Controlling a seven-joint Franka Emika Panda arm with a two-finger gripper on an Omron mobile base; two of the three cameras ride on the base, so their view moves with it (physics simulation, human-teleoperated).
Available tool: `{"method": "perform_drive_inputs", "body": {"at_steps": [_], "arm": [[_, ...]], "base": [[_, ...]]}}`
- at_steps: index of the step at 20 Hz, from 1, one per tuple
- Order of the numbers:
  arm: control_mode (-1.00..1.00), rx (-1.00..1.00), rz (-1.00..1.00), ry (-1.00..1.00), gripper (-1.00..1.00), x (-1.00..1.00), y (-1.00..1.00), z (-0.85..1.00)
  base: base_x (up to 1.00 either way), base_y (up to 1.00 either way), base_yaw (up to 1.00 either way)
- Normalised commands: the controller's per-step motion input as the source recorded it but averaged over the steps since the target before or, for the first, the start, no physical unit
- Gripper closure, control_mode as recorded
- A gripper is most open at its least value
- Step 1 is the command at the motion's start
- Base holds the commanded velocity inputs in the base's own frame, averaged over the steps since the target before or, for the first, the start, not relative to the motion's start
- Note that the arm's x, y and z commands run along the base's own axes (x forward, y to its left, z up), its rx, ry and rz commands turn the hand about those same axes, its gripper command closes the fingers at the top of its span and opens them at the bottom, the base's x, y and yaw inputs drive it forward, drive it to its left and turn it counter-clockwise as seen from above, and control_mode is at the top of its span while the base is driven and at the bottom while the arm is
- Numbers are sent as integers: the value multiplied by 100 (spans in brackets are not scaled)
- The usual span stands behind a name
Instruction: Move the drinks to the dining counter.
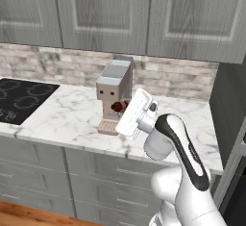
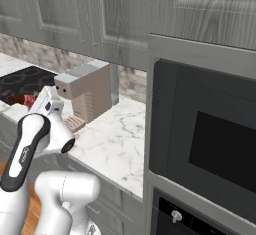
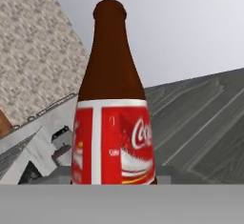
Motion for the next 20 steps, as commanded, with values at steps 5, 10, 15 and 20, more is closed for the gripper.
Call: {"method": "perform_drive_inputs", "body": {"at_steps": [5, 10, 15, 20], "arm": [[-100, -1, -15, -1, 100, -22, 0, 56], [-100, -2, -11, 0, 100, -32, 0, 86], [100, -1, -2, 0, 100, -7, 0, 19], [100, 0, 0, 0, 100, 0, 0, 0]], "base": [[0, 0, 0], [0, 0, 0], [-43, -5, -10], [-46, -18, -15]]}}
